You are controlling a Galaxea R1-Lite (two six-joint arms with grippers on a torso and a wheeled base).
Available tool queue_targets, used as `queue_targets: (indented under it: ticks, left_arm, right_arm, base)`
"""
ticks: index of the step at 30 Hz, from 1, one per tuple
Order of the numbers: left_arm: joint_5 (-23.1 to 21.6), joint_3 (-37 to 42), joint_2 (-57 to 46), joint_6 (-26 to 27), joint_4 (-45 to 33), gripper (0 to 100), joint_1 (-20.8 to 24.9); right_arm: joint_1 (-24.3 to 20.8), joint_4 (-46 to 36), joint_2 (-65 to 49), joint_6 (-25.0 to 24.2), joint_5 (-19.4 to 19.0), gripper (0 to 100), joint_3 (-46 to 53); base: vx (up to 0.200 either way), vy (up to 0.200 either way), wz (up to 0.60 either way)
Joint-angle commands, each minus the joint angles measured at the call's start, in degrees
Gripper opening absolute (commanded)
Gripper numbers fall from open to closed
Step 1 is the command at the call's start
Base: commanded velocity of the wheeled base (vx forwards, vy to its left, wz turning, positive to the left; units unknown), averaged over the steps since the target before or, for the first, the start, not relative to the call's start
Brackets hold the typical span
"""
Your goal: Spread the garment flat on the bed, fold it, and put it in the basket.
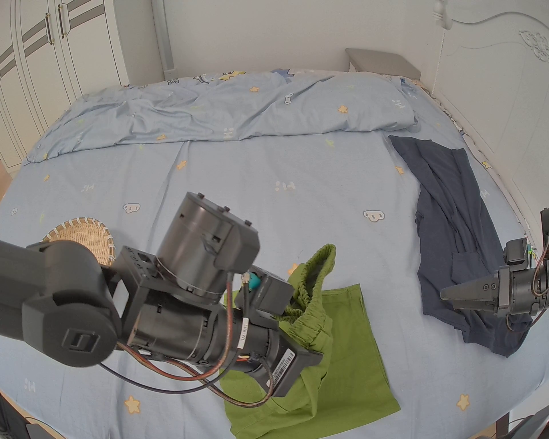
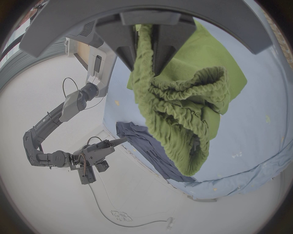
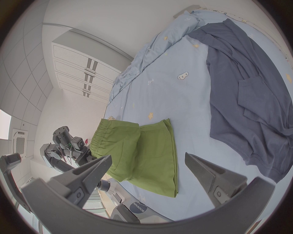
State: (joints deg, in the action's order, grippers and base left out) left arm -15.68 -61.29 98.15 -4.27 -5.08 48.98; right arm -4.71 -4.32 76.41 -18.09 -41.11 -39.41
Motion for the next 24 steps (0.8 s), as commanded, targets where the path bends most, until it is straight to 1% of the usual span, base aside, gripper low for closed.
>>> queue_targets:
  ticks: [1,5,6,10,13,14,17,19,20,21,22,23,24]
  left_arm:
    - [0.03,-0.05,2.14,-0.13,0.43,0,0.68]
    - [0.03,0.12,3.02,-0.22,0.95,0,2.43]
    - [0.03,0.03,3.10,-0.30,0.95,100,2.70]
    - [0.03,0.39,4.33,-0.48,2.53,100,4.37]
    - [0.03,1.62,5.56,-2.85,5.70,100,5.77]
    - [0.03,2.06,6.00,-4.61,8.34,100,6.48]
    - [0.03,2.41,5.92,-8.65,12.47,100,6.21]
    - [0.03,2.41,5.39,-13.75,13.96,100,5.69]
    - [0.03,2.50,4.86,-16.30,14.05,100,4.81]
    - [-0.06,2.58,4.33,-17.62,13.96,100,3.75]
    - [-0.41,3.37,2.75,-19.99,13.96,100,0.85]
    - [-0.41,3.37,2.75,-19.99,13.96,100,0.85]
    - [-1.11,5.57,0.73,-22.45,14.14,100,-3.02]
  right_arm:
    - [-0.04,0.01,0.14,-0.01,-0.03,100,0.13]
    - [-0.04,0.01,0.14,-0.01,-0.03,100,0.04]
    - [-0.04,0.01,0.14,-0.01,-0.03,100,0.13]
    - [-0.13,0.01,0.41,0.07,-0.03,100,0.21]
    - [-0.13,0.01,0.93,0.07,-0.03,100,0.21]
    - [-0.22,0.10,0.93,0.16,-0.03,100,0.30]
    - [-0.57,0.10,0.93,0.51,-0.03,100,0.56]
    - [-1.89,0.01,0.93,0.69,-0.03,100,0.74]
    - [-2.59,0.01,0.93,0.60,-0.03,100,0.74]
    - [-2.94,0.01,0.93,0.60,-0.03,100,0.92]
    - [-4.00,0.10,0.93,0.60,-0.03,100,1.27]
    - [-4.00,0.10,0.93,0.60,-0.03,100,1.27]
    - [-5.23,0.10,0.93,0.60,-0.03,100,1.71]
  base:
    - [0.000,0.000,0.00]
    - [0.000,0.000,0.00]
    - [0.000,0.000,0.00]
    - [0.000,0.000,0.00]
    - [0.000,0.000,0.00]
    - [0.000,0.000,0.00]
    - [0.000,0.000,0.00]
    - [0.000,0.000,0.00]
    - [0.000,0.000,0.00]
    - [0.000,0.000,0.00]
    - [0.000,0.000,0.00]
    - [0.000,0.000,0.00]
    - [0.000,0.000,0.00]
